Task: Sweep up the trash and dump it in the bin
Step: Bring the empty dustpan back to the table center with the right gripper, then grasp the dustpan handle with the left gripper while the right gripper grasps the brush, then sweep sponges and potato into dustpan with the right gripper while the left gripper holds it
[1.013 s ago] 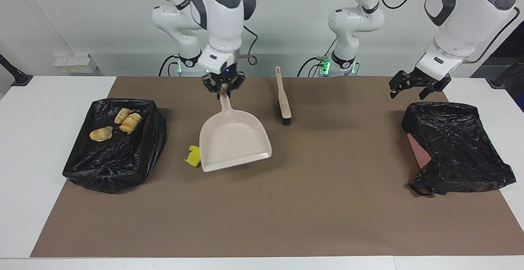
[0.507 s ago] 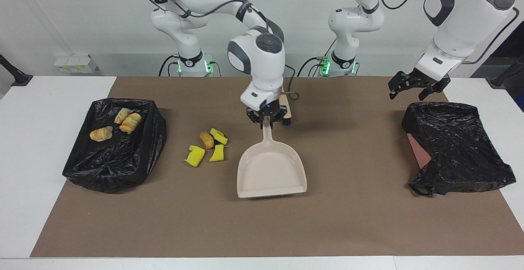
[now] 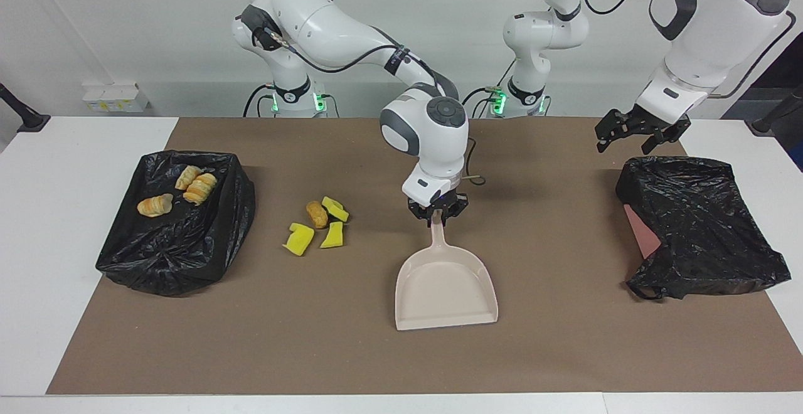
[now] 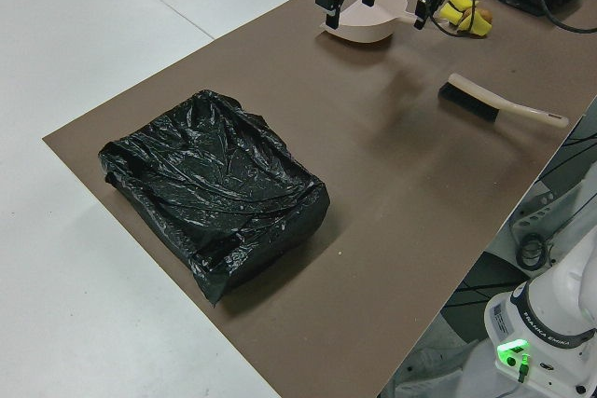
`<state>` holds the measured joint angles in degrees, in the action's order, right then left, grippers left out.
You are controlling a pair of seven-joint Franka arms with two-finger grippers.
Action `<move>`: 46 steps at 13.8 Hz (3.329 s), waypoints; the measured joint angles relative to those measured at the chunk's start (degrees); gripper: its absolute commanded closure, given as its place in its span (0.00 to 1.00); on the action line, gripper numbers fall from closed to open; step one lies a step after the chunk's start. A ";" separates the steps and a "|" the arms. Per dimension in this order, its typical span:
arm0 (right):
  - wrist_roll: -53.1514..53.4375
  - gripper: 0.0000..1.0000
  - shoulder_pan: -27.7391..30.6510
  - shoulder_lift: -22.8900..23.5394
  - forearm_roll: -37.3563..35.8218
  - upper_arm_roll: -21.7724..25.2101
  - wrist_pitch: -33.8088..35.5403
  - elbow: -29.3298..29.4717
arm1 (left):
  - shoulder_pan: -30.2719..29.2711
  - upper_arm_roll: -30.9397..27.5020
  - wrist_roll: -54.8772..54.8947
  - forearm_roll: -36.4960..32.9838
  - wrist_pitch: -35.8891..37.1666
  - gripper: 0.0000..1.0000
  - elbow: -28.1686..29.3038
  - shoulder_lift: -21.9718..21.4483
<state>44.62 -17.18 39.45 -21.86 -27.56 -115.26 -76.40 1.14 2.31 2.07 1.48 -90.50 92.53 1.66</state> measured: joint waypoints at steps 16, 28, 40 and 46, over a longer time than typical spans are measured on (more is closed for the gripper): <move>-8.57 0.00 -4.21 -34.81 25.84 -1.45 -1.30 -38.68 | 12.75 0.93 -1.70 0.02 -14.20 0.00 1.93 8.98; -6.53 0.55 -9.63 -35.43 26.43 -1.35 -15.87 -53.25 | 27.97 1.08 -25.05 0.00 -31.61 0.00 2.28 19.76; -6.34 1.00 -9.33 -35.73 26.52 -0.73 -13.19 -52.25 | 31.34 0.13 -31.34 -2.39 -34.40 1.00 0.58 25.00; -13.48 1.00 1.88 -46.55 26.36 -0.06 2.18 -51.48 | 28.97 -0.76 -20.56 -2.87 -26.38 1.00 0.42 19.61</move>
<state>31.14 -15.31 -7.10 4.50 -27.62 -113.08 -127.88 30.11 1.55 -18.49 -1.39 -116.87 92.95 21.27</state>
